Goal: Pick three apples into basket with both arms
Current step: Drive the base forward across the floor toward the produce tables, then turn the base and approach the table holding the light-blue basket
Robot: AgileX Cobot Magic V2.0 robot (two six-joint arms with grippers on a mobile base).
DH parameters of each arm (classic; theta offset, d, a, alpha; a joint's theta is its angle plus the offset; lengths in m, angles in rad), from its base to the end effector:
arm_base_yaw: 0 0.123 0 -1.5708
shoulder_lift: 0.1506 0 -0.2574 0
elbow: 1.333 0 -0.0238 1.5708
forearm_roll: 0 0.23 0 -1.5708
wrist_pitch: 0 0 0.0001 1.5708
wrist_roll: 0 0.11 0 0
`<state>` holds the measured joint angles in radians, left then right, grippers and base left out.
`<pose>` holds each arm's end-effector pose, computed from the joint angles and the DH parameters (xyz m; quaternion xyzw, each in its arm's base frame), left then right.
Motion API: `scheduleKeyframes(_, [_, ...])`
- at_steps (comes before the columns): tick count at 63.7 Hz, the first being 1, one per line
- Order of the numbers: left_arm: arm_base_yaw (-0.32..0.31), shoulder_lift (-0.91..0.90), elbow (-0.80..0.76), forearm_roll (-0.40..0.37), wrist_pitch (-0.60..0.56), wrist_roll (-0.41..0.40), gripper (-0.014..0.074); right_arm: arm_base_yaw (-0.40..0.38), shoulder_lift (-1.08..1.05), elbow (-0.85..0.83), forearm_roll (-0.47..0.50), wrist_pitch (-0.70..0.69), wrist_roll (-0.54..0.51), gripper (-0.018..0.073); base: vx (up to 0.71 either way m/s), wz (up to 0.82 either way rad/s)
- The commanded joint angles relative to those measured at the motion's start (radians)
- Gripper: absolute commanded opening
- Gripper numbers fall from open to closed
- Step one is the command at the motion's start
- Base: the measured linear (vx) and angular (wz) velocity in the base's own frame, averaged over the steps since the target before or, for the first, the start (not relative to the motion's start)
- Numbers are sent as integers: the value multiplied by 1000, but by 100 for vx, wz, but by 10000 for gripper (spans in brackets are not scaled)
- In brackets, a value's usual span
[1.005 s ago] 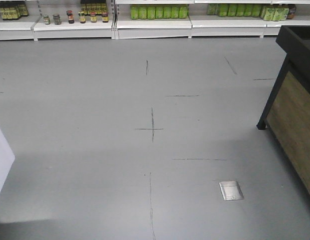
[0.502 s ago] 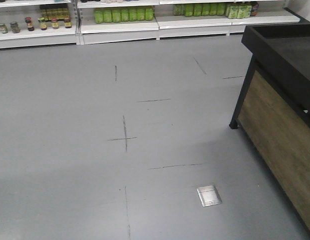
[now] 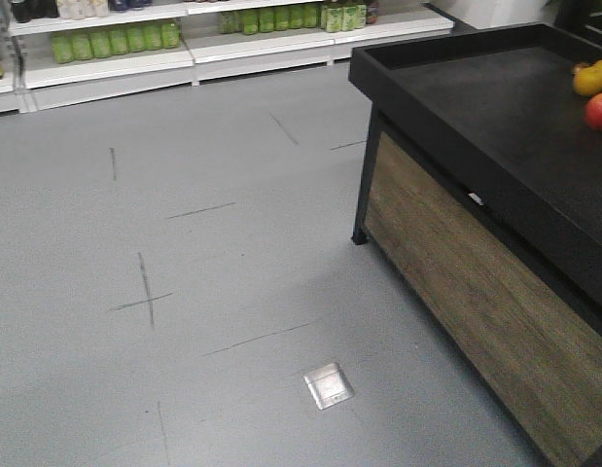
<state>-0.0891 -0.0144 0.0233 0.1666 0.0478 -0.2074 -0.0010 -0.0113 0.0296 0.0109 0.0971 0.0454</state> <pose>0.0821 -0.0064 0.2030 0.0139 0.6959 -0.0439 0.7167 0.0829 0.0000 0.1951 0.0202 0.7167 0.0196 0.6968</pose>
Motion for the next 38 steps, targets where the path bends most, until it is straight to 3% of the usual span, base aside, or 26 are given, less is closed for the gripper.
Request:
scheduleKeyframes(1, [0,-22,19,-2,-71,-6,-7,-4,-10,14,-11,-82,1,-3,11,-47])
scheduleKeyframes(38, [0,-22,19,-2,-71,-6,-7,-4,-10,14,-11,-82,1,-3,11,-46])
